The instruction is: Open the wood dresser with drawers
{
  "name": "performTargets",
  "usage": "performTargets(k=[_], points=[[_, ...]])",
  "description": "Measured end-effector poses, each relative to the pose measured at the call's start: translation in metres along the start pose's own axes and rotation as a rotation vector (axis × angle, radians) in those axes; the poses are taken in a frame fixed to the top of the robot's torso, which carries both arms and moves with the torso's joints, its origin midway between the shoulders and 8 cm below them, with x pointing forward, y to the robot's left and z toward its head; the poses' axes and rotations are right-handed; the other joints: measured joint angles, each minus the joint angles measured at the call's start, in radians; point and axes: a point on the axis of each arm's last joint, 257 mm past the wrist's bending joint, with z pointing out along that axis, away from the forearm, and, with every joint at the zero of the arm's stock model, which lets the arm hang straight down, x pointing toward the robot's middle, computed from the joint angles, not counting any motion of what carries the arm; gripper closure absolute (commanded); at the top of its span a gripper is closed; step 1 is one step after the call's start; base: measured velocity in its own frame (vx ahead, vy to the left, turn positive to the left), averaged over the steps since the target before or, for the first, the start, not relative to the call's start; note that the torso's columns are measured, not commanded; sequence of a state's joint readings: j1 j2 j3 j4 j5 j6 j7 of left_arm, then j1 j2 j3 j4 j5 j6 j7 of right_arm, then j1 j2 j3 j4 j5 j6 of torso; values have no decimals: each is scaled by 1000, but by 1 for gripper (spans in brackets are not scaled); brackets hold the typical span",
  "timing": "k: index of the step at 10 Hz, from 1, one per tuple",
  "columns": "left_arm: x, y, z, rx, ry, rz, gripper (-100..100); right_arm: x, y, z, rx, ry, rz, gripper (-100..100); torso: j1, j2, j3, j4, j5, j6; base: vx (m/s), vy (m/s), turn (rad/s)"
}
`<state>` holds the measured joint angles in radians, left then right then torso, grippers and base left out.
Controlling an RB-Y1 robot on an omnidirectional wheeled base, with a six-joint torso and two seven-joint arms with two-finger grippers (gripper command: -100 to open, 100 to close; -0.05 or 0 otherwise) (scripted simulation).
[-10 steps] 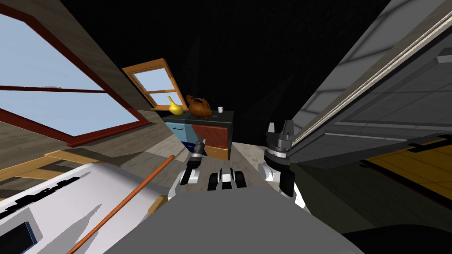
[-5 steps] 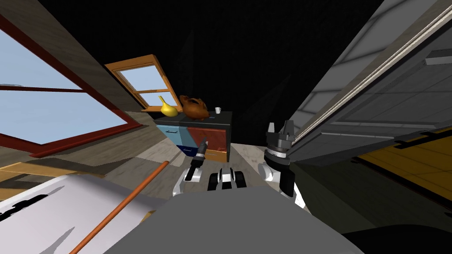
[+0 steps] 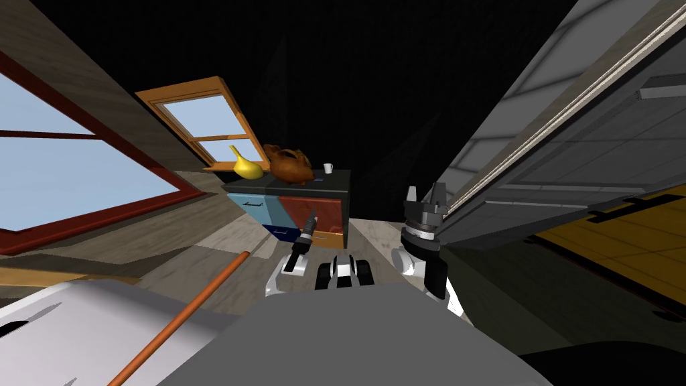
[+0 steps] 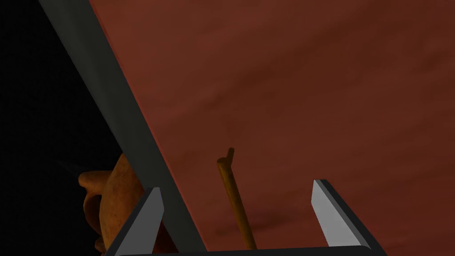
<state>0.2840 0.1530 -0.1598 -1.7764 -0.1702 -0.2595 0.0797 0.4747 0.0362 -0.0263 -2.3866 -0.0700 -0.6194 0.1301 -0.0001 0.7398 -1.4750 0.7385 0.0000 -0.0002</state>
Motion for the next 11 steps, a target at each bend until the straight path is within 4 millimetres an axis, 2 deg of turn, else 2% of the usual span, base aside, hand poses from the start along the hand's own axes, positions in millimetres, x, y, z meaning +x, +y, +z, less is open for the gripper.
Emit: performTargets(k=[1,2,7,8,11], points=[[-1,-5,1,3,-1,1,-100,0,0,0,0,0,0,0,-1,-3,-1,-1,0,0,44,-7,-5],[-2,-5,2,1,-2,0,100,0,0,0,0,0,0,0,-1,-2,-1,-1,0,0,6,-1,2],[0,-12,-5,5,7,-1,100,0,0,0,0,0,0,0,0,-1,-1,0,0,0,-147,23,21],[0,-12,-6,5,7,-1,-100,0,0,0,0,0,0,0,-1,-7,-4,-2,0,0,86,-29,-58],[0,-9,-2,0,9,12,-100,0,0,0,0,0,0,0,1,-8,-5,-2,0,0,162,-14,-37]])
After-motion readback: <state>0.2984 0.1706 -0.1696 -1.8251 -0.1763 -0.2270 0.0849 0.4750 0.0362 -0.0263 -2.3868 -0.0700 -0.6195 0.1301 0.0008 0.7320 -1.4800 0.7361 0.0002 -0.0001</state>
